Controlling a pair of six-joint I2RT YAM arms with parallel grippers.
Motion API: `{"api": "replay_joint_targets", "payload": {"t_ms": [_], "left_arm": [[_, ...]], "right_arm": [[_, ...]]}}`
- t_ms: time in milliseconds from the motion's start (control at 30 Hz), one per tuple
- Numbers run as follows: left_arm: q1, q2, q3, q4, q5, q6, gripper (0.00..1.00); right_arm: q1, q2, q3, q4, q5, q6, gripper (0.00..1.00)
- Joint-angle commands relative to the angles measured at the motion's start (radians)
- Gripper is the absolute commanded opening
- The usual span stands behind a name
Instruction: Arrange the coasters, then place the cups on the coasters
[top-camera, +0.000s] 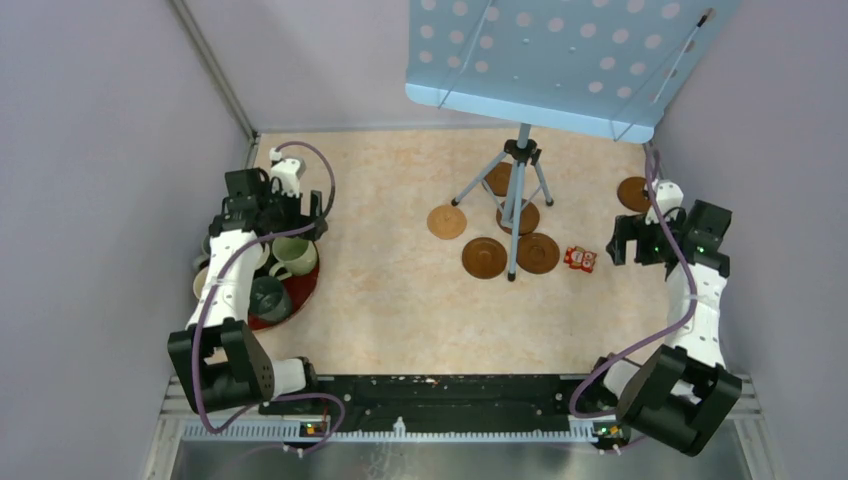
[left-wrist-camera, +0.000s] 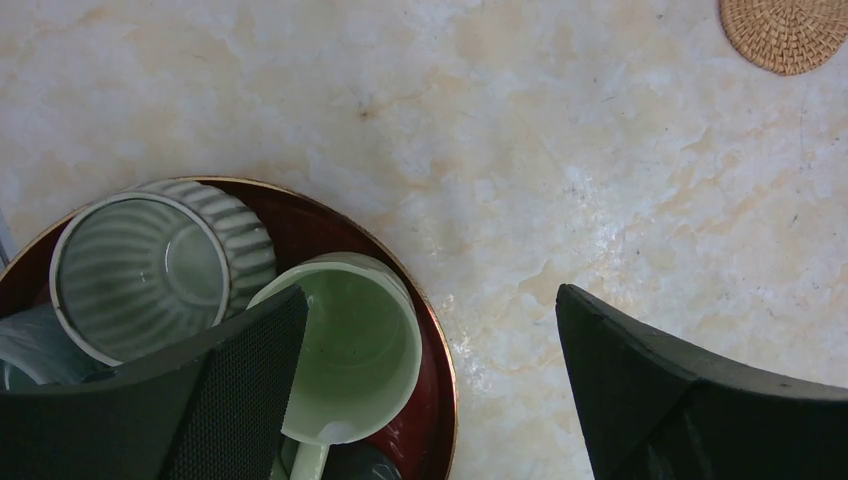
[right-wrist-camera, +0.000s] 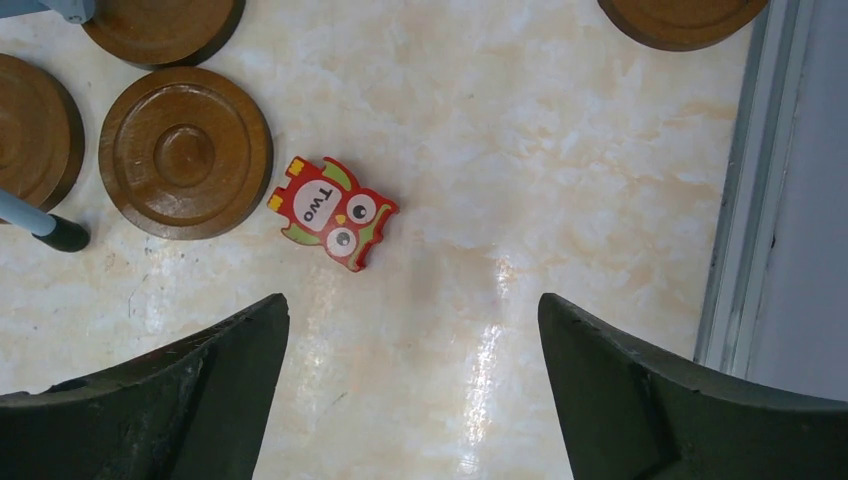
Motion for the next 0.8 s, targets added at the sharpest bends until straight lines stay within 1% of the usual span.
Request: {"api": "replay_joint_targets", "payload": {"t_ms": [0, 67, 100, 200, 267, 367, 467, 567, 633, 667, 767], "left_arm": [[-0.008, 0.001, 0.032, 0.053, -0.024, -0.027, 0.99], [-0.007, 0.02, 0.056, 0.063, -0.058, -0.084, 0.99], [-0.008, 0.032, 0.069, 0.071, -0.072, -0.088, 0.99], [-0.007, 0.06, 0.098, 0.122, -0.117, -0.128, 0.99], [-0.008, 0.074, 0.111, 0.161, -0.069, -0.125, 0.99], [-0.016, 0.085, 0.101, 0.262, 0.047, -0.201, 0.99], [-0.092, 0.12, 0.114, 0.346, 0.051, -0.262, 0.99], [-0.229, 0.168, 0.137, 0.374, 0.029, -0.256, 0.99], [-0.295, 0.208, 0.152, 0.398, 0.089, -0.264, 0.99], [-0.316, 0.228, 0.155, 0.425, 0.131, -0.296, 0.99], [-0.371, 0.294, 0.121, 0.605, 0.221, -0.457, 0.99]], "right_arm": [[0.015, 0.019, 0.025, 0.04, 0.033, 0.034, 0.94], [0.015, 0.056, 0.059, 0.06, 0.097, 0.118, 0.94], [0.014, 0.077, 0.072, 0.061, 0.125, 0.141, 0.95], [0.013, 0.129, 0.14, 0.02, 0.146, 0.102, 0.95], [0.013, 0.154, 0.157, 0.022, 0.132, 0.094, 0.95], [0.013, 0.188, 0.178, 0.033, 0.057, 0.13, 0.95], [0.019, 0.208, 0.172, 0.072, -0.086, 0.19, 0.95], [0.046, 0.231, 0.171, 0.124, -0.137, 0.242, 0.95], [0.074, 0.25, 0.176, 0.133, -0.165, 0.231, 0.96], [0.091, 0.259, 0.182, 0.126, -0.189, 0.21, 0.96], [0.127, 0.297, 0.186, 0.146, -0.267, 0.216, 0.96]]}}
